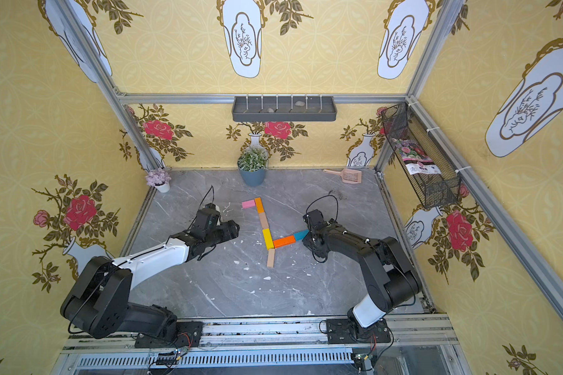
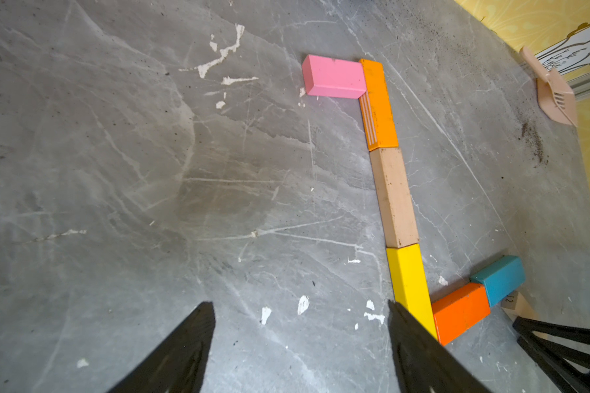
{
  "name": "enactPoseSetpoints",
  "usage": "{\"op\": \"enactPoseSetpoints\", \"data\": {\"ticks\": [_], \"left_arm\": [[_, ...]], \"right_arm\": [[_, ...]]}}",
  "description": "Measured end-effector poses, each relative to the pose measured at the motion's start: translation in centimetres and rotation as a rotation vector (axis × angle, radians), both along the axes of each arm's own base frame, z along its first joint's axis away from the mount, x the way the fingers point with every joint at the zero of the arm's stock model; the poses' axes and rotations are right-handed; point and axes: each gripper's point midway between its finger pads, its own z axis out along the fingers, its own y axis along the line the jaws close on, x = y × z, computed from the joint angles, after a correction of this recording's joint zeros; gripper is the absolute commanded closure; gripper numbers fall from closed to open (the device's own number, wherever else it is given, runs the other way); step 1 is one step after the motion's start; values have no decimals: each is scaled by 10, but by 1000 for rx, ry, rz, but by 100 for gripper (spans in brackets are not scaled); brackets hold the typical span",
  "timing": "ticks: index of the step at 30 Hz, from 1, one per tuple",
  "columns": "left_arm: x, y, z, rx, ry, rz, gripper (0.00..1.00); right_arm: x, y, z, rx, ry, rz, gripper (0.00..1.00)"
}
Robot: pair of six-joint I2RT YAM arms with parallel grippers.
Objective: Assemble a giraffe with building blocks
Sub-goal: Assemble the building block at the center of the board.
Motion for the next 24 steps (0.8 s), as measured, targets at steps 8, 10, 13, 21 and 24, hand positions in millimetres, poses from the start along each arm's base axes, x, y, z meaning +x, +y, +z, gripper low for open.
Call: {"op": "enactPoseSetpoints", "data": {"ticks": [8,10,13,21,24], "left_arm": [[0,0,0,2,-1,-3,13],[0,-1,1,3,-5,-7,1],[-3,-4,6,9,-24,-26,1],[-18,-28,24,52,-146,-129,1],[-19,-35,31,74,-192,-174,1]], "right_arm": [[-12,6,27,14,-36,54,40],[-10,7,43,40,-100,80,31],[-11,0,59,51,-169,104,21],[20,-57,128,-70,-433,48,2],[41,-77,157,-165,-543,28,3]]}}
